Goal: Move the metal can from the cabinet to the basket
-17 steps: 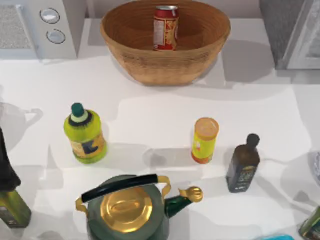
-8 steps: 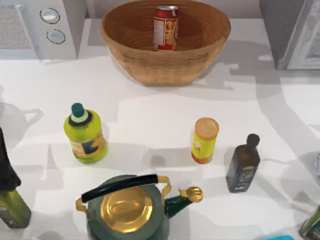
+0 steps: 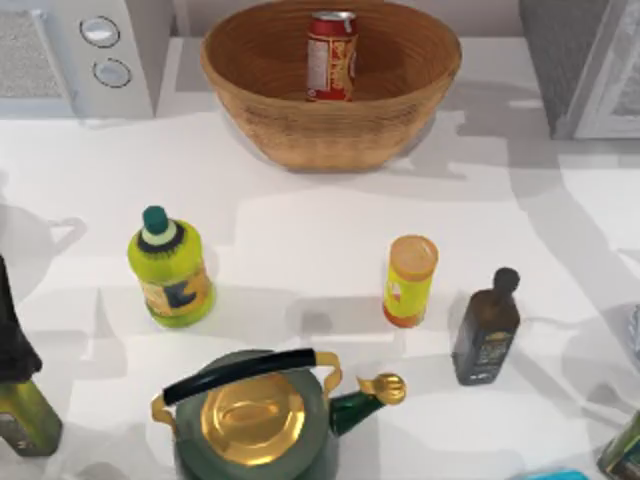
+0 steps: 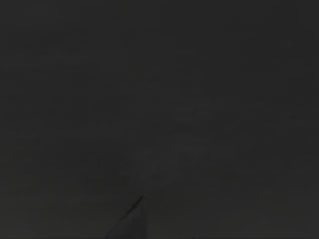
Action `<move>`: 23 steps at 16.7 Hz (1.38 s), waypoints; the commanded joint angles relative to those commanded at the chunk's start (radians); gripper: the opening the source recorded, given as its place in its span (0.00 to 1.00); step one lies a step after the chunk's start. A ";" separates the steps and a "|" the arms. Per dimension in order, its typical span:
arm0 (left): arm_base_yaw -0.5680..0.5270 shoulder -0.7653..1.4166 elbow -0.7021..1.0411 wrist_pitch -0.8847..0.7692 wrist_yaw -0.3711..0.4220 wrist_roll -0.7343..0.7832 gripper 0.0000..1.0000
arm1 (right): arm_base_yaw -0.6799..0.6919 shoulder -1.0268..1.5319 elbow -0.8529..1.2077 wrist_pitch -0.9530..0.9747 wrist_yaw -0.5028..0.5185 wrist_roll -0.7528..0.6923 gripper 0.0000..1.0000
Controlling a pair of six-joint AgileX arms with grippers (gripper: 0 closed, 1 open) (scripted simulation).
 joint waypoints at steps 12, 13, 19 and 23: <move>0.000 0.000 0.000 0.000 0.000 0.000 1.00 | -0.034 -0.050 -0.075 0.072 -0.058 -0.008 1.00; 0.000 0.000 0.000 0.000 0.000 0.000 1.00 | -0.037 -0.093 -0.128 0.094 -0.070 -0.012 1.00; 0.000 0.000 0.000 0.000 0.000 0.000 1.00 | -0.076 -0.468 -0.628 0.246 -0.182 -0.028 1.00; 0.000 0.000 0.000 0.000 0.000 0.000 1.00 | -0.132 -0.771 -1.036 0.328 -0.276 -0.028 1.00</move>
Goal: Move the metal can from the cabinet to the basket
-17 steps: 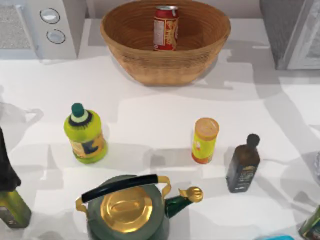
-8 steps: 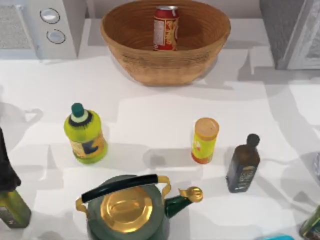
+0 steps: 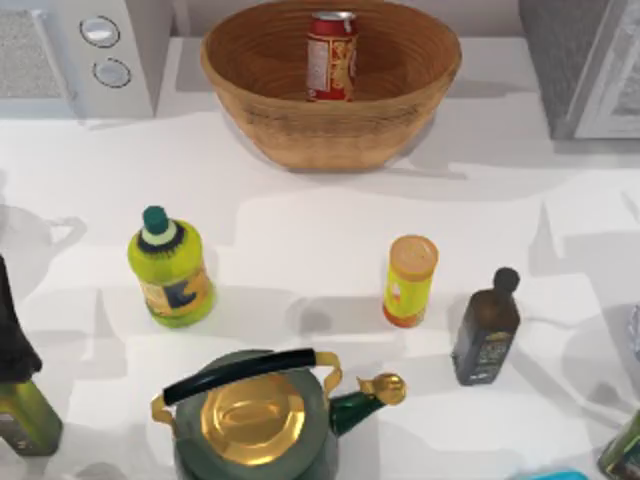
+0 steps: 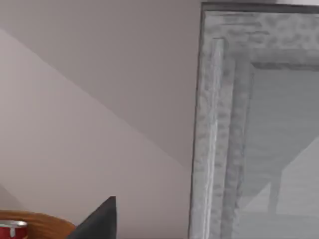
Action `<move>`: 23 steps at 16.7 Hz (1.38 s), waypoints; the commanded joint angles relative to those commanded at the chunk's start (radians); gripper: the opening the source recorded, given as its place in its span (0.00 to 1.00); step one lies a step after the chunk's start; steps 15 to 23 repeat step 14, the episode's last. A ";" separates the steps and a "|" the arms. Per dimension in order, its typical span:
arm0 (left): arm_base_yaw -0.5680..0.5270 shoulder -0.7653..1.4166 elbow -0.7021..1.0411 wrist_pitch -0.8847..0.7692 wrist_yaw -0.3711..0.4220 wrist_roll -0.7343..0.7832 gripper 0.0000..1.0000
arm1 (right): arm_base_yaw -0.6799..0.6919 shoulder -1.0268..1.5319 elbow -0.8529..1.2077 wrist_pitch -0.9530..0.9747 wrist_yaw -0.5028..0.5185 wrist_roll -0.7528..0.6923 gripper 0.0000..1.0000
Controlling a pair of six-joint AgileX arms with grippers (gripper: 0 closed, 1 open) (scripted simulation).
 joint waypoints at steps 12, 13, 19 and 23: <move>0.000 0.000 0.000 0.000 0.000 0.000 1.00 | -0.240 -0.583 -0.749 0.093 -0.152 0.023 1.00; 0.000 0.000 0.000 0.000 0.000 0.000 1.00 | -0.241 -0.584 -0.750 0.093 -0.152 0.023 1.00; 0.000 0.000 0.000 0.000 0.000 0.000 1.00 | -0.241 -0.584 -0.750 0.093 -0.152 0.023 1.00; 0.000 0.000 0.000 0.000 0.000 0.000 1.00 | -0.241 -0.584 -0.750 0.093 -0.152 0.023 1.00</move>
